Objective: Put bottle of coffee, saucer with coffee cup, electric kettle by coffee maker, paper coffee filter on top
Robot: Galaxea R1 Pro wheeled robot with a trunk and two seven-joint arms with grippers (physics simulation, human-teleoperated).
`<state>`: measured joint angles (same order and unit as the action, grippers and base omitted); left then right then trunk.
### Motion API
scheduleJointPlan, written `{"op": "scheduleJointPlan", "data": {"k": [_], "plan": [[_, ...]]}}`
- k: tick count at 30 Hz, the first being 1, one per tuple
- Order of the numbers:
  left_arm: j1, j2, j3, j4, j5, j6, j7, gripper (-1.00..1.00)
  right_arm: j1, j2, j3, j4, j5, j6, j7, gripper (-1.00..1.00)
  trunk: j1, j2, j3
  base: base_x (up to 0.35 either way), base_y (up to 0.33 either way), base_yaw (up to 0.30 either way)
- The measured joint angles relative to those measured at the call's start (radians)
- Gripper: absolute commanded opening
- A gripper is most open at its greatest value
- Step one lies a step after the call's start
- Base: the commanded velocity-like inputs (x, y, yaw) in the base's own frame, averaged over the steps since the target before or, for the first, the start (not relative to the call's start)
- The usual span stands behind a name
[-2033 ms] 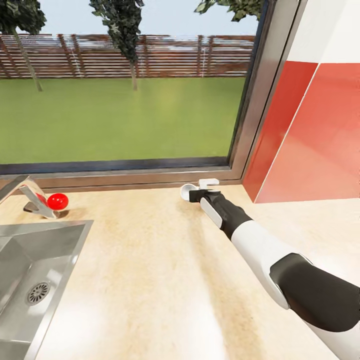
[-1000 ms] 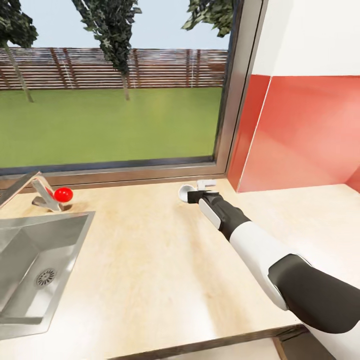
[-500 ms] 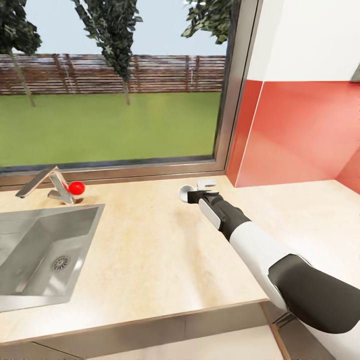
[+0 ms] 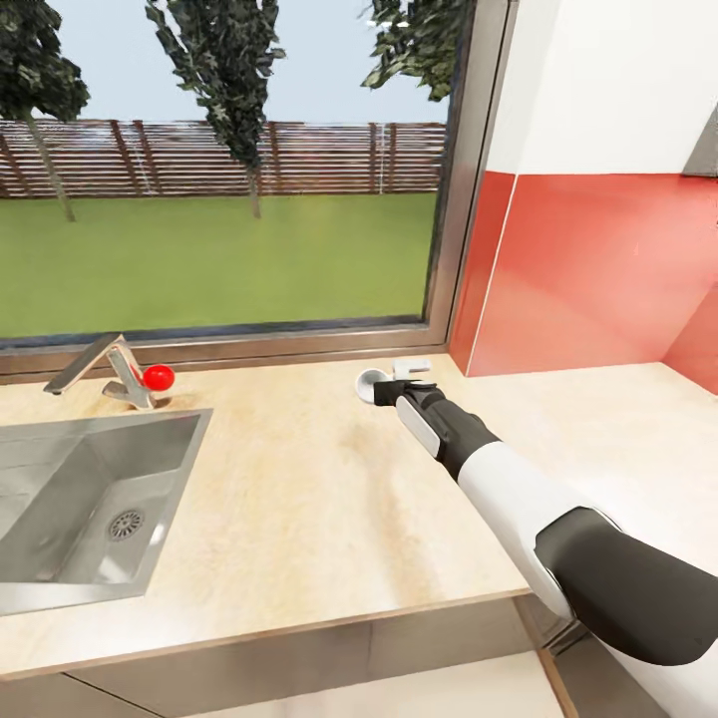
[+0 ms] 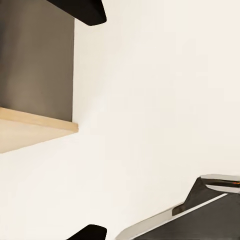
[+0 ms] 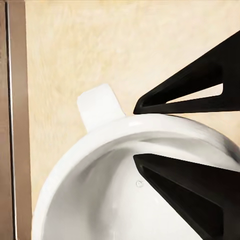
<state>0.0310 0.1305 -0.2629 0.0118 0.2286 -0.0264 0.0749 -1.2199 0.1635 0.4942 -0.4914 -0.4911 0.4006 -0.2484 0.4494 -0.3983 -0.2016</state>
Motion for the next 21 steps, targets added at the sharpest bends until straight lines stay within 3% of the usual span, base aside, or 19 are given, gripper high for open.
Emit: {"op": "scheduleJointPlan", "data": {"k": [21], "plan": [[-0.001, 0.000, 0.000, -0.006, 0.004, -0.006, 0.000, 1.00, 0.000, 0.001, 0.001, -0.001, 0.000, -0.002, 0.001, -1.00, 0.000, 0.000, 0.033, 0.000, 0.000, 0.000]]}}
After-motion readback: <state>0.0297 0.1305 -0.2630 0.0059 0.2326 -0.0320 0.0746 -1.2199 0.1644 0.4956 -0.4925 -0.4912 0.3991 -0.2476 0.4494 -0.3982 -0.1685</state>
